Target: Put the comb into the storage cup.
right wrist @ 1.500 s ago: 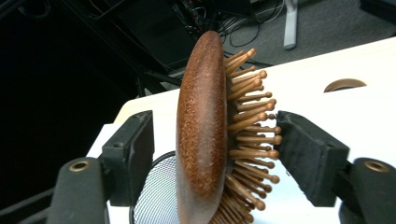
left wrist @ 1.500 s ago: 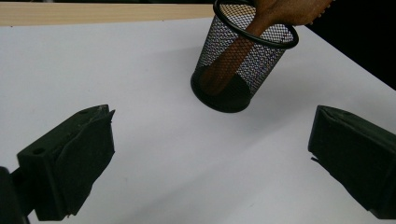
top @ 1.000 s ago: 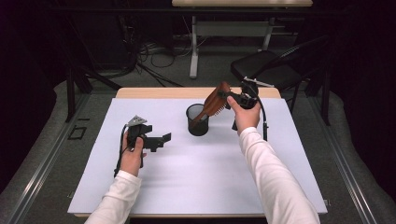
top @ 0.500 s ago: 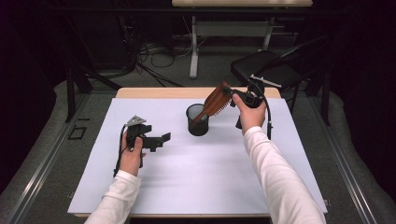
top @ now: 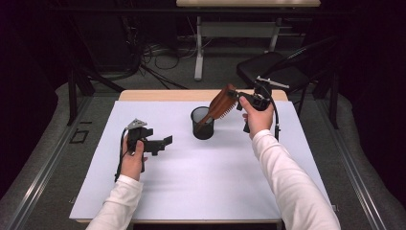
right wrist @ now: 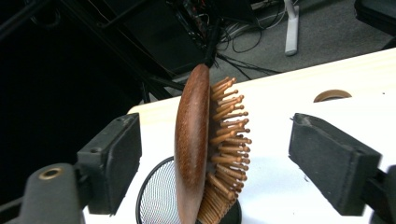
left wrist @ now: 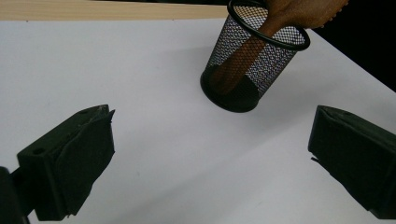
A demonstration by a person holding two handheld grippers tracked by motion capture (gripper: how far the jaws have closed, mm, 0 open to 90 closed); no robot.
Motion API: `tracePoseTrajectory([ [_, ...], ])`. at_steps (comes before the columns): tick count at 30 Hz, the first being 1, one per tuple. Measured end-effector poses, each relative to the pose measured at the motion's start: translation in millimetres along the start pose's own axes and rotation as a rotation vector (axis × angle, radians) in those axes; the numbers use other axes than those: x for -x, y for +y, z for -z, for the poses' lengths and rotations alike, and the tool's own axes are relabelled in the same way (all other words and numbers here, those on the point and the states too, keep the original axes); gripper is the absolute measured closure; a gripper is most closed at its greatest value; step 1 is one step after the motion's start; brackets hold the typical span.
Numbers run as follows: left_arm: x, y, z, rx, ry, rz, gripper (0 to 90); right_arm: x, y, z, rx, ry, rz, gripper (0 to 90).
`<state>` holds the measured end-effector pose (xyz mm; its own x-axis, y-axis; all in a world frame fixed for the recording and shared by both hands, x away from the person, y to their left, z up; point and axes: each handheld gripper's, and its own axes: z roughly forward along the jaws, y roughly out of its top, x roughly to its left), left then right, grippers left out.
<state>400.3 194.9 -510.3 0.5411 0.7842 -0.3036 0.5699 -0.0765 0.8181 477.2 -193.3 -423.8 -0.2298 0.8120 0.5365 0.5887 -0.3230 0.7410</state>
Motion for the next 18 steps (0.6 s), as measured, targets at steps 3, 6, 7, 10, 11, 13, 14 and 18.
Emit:
tracePoseTrajectory([
  [3, 0.5, -0.2, -0.5, -0.001, 0.0, 0.0, 0.5, -2.4, 0.1, 1.8, 0.001, 0.008, 0.0, 15.4],
  [6, 1.0, 0.2, -0.4, 0.002, -0.003, 0.0, 0.5, -4.2, 0.3, 3.8, -0.016, -0.01, 0.012, 14.2],
  [7, 1.1, 0.4, -0.2, 0.005, -0.003, 0.002, 0.5, -4.4, 0.3, 4.2, -0.017, -0.012, 0.017, 14.1],
  [10, 0.9, 0.6, -0.2, 0.007, -0.007, 0.004, 0.5, -4.9, 0.9, 6.5, -0.016, -0.027, 0.05, 13.7],
  [11, 0.7, 0.5, -0.4, 0.004, -0.008, 0.004, 0.5, -5.0, 1.1, 7.1, -0.016, -0.028, 0.057, 13.3],
  [13, 0.1, 0.6, -0.4, 0.003, -0.01, 0.007, 0.5, -5.0, 1.3, 8.0, -0.013, -0.023, 0.063, 10.7],
  [14, -0.1, 0.8, -0.1, 0.005, -0.01, 0.011, 0.5, -5.2, 1.3, 8.3, -0.015, -0.029, 0.077, 10.3],
  [18, -1.0, 1.5, 0.9, 0.009, -0.011, 0.016, 0.5, -5.3, 1.2, 10.8, -0.038, -0.051, 0.112, 8.9],
])
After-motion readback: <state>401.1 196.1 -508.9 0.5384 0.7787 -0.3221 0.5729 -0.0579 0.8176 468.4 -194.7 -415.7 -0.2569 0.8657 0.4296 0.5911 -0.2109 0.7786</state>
